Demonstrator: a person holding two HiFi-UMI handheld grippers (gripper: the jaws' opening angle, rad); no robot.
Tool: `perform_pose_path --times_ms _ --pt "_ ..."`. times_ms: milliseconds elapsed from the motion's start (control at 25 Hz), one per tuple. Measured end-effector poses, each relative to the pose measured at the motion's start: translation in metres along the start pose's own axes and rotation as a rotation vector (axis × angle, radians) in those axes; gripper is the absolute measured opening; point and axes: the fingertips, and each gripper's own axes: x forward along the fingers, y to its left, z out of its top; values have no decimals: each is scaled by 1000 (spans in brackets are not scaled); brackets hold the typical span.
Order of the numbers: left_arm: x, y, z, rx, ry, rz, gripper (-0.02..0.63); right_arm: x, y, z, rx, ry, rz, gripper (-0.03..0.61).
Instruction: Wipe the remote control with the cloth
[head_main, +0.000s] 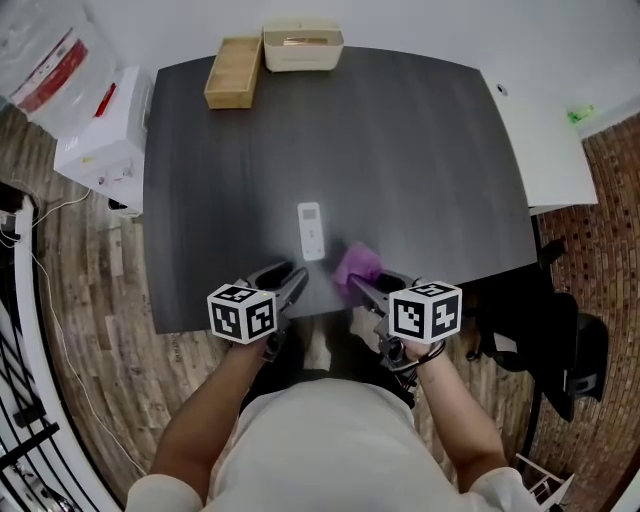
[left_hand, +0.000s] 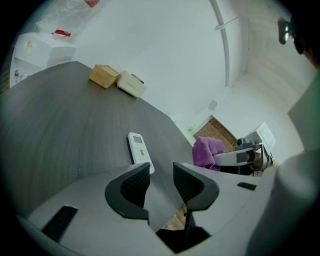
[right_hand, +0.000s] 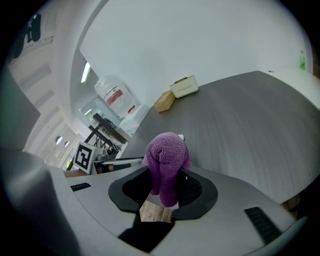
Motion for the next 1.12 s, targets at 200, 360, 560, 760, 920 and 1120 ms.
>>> perform_pose_path --times_ms 200,360,560,760,920,1120 --pt "22 20 7 0 22 95 157 35 -20 17 -133 94 -12 121" --pt "41 30 22 19 33 175 158 69 -26 40 -239 175 11 121" --pt "64 49 27 41 92 274 158 108 -31 59 -314 265 33 121" --pt "74 65 4 -30 174 309 156 128 -42 43 -346 363 21 121" --pt "76 66 3 -111 157 270 155 128 -46 43 -356 380 30 121" --pt "77 65 3 -124 135 253 146 137 -20 70 -436 361 52 121"
